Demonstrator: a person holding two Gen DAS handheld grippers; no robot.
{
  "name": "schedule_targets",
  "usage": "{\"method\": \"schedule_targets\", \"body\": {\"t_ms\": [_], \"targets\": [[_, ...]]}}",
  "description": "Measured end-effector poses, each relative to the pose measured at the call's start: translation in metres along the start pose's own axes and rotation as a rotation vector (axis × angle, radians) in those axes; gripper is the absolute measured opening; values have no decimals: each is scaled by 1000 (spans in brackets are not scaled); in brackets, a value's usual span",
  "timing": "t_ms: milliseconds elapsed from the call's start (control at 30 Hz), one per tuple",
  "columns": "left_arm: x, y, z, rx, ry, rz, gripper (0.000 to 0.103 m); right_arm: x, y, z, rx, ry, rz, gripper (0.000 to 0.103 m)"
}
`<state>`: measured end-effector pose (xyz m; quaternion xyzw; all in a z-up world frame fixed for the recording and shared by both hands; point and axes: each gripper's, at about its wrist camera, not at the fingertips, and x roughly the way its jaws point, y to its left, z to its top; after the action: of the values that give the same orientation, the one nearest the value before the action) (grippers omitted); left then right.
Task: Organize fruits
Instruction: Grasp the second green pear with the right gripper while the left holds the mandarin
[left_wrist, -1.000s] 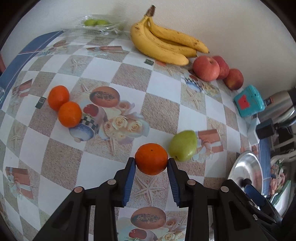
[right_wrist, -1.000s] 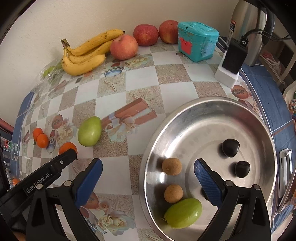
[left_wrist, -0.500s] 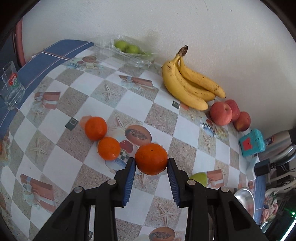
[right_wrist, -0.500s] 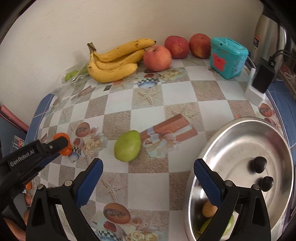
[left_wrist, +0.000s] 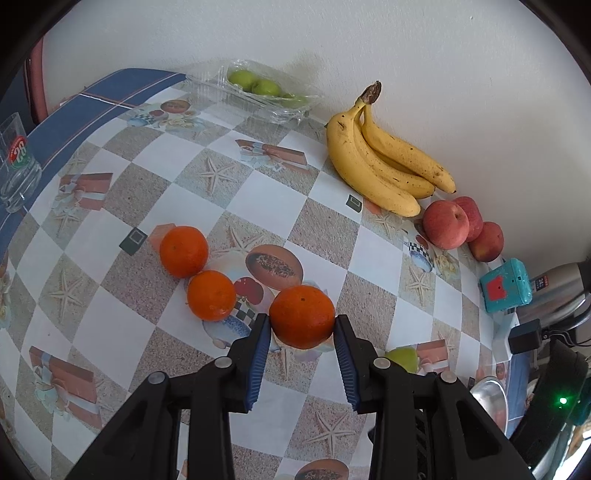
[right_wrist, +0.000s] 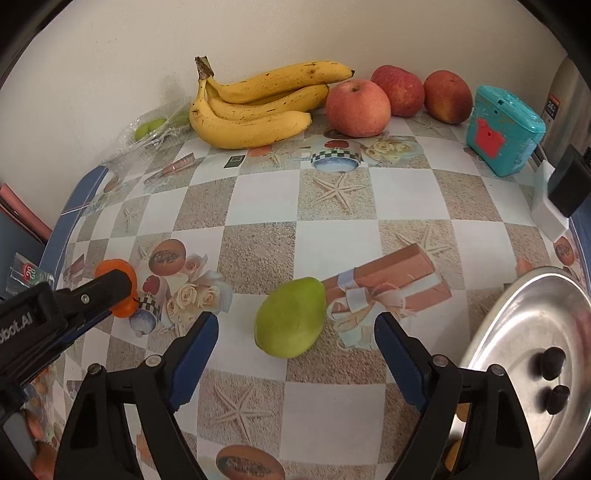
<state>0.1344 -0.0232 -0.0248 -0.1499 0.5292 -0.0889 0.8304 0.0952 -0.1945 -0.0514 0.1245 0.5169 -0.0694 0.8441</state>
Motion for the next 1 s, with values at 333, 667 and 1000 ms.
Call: {"method": "schedule_targets", "body": {"t_ms": [333, 667, 1000], "targets": [[5, 1, 0, -5, 10, 4, 38, 24, 10, 2, -31, 22, -32, 63], [5, -1, -1, -4, 11, 6, 38, 23, 11, 3, -39, 28, -51, 47], [-7, -7, 2, -3, -1, -8, 38, 6, 9, 7, -18, -2, -17, 46]]}}
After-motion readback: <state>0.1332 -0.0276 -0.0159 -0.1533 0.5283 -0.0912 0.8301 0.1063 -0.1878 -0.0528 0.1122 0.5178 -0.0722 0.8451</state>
